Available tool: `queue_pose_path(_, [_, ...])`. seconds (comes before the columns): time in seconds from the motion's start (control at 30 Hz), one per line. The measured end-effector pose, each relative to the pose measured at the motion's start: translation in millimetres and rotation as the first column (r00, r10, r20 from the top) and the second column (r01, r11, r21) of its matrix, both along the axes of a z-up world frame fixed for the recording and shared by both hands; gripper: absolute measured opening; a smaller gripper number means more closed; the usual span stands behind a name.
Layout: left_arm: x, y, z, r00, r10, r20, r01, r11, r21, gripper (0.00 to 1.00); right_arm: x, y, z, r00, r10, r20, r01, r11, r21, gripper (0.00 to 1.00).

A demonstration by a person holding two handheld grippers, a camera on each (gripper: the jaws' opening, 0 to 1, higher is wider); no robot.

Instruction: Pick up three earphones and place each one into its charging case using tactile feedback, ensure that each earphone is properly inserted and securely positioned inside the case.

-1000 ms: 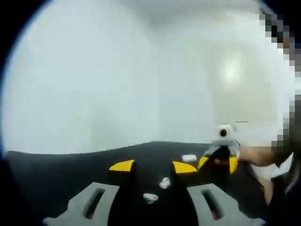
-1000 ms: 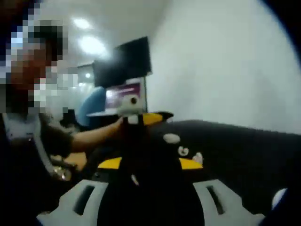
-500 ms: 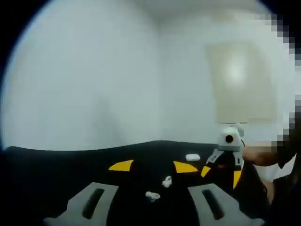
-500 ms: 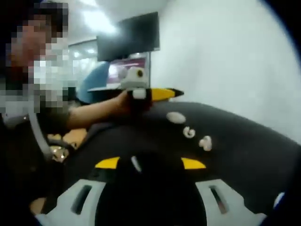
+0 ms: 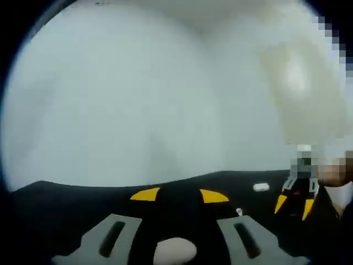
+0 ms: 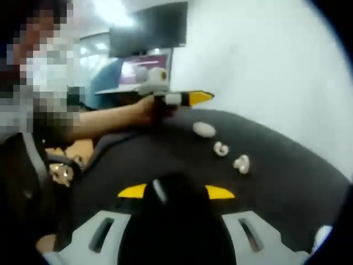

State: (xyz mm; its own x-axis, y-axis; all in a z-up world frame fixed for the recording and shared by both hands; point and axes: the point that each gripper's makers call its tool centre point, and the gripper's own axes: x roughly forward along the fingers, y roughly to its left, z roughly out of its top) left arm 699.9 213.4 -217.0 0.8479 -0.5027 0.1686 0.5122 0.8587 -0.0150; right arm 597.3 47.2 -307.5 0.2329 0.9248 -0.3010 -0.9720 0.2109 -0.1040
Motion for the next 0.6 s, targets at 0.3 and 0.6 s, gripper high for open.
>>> queue_pose_path(0.3, [3.9, 11, 1.1, 0.998, 0.054, 0.014, -0.054, 0.999, 0.002, 0.21, 56, -109, 74.1, 0.873, -0.474, 0.118, 0.442, 0.869, 0.224, 0.4])
queue_pose_path(0.6, [7.5, 22, 3.5, 0.994, 0.112, 0.011, -0.112, 0.993, -0.038, 0.21, 97, -231, 26.1, 0.579, -0.814, -0.054, 0.813, 0.571, 0.112, 0.4])
